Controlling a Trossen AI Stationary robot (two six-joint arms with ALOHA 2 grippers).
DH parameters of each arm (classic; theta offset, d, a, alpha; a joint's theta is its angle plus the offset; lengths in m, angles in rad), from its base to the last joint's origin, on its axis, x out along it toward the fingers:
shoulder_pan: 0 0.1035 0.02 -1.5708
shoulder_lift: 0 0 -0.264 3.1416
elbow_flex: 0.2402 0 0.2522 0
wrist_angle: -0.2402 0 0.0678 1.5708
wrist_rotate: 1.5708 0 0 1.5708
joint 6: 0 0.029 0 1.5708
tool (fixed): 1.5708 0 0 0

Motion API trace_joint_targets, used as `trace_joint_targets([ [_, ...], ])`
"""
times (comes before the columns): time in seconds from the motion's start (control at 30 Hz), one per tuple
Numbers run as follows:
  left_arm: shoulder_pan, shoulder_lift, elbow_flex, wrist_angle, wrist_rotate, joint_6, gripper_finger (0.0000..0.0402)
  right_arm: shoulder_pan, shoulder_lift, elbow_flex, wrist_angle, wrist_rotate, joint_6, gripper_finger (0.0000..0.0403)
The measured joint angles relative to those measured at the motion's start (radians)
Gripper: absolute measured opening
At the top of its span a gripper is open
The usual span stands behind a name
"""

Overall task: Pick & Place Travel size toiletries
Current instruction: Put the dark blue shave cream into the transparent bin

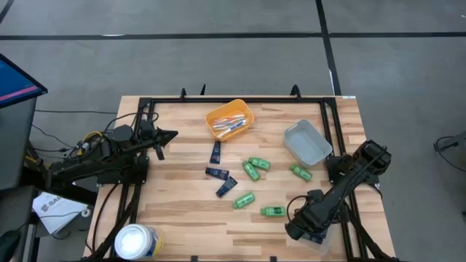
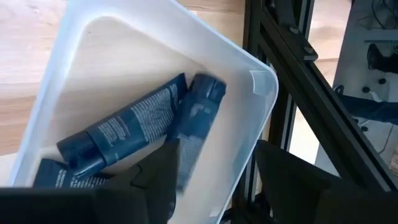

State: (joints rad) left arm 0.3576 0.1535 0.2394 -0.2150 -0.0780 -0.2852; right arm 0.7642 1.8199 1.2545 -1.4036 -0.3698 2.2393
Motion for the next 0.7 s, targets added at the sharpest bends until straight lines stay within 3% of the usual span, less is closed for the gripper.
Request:
trace_joint_targets([
  [0.17,0.0,0.0,0.0,0.0,0.0,0.0,0.0002,-0.057,-0.04,0.032,-0.001,0.059,-0.123,0.0252],
  [0.37,0.0,0.0,0.0,-0.001,0.0,0.0,0.0002,-0.201,-0.111,0.155,0.016,0.397,-0.371,0.026],
  [0.5,0.0,0.0,0.0,-0.001,0.0,0.0,0.0002,-0.336,-0.11,0.229,0.145,0.525,-0.763,0.026],
  [0.7,0.0,0.0,0.0,-0.001,0.0,0.0,0.0002,-0.509,-0.004,0.285,0.51,0.528,-1.455,0.026],
])
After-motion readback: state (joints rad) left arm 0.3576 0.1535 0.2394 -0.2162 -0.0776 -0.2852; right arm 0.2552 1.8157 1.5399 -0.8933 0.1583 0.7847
